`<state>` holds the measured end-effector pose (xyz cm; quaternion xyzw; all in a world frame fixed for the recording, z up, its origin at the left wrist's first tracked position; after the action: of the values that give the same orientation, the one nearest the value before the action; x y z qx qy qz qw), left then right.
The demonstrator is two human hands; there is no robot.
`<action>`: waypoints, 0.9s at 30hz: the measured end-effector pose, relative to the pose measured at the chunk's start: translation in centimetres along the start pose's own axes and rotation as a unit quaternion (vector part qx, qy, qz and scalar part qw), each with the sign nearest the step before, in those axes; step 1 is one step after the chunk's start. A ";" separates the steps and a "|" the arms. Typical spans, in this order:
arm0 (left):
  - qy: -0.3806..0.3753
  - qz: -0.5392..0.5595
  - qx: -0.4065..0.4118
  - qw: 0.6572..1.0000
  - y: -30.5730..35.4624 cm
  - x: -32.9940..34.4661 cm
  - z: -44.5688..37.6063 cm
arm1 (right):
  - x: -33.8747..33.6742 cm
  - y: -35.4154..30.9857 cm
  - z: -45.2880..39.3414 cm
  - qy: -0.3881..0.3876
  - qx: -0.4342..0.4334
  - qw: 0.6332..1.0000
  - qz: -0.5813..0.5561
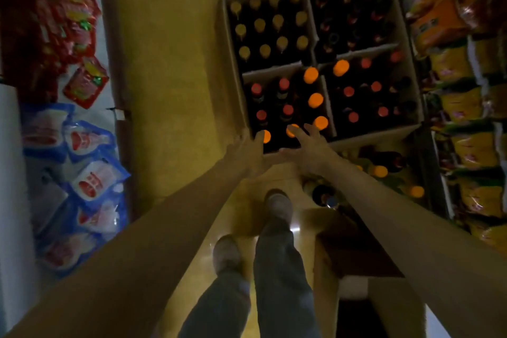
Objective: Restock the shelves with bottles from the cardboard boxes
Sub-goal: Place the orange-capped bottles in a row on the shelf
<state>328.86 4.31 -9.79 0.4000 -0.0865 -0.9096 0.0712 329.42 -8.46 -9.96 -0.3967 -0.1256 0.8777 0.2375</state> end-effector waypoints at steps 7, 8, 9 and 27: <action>-0.009 0.019 -0.011 1.000 -0.5 3.8 -7.3 | 4.0 2.1 -7.1 -0.044 -0.010 0.998 0.035; -0.007 0.025 -0.013 1.000 -0.3 4.2 -8.1 | 4.3 2.4 -7.9 -0.044 -0.010 0.998 0.046; -0.007 0.028 -0.015 0.999 -0.1 4.6 -8.9 | 4.5 2.5 -8.7 -0.042 -0.014 0.997 0.058; 0.088 0.021 -0.006 0.996 -0.1 5.8 -12.0 | 5.8 4.0 -12.5 0.062 -0.039 0.987 0.146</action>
<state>333.86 2.05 -21.90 0.4759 -0.0824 -0.8699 0.1000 334.29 -8.47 -23.43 -0.4732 -0.0857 0.8713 0.0981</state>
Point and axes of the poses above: each hand's wrist, its own z-axis away from the middle knuckle, its own x-axis out of the palm, y = z × x, the point moved 10 cm from there along -z, towards the middle knuckle, and after that the axes turned 12 degrees about y, right-handed, at the moved point
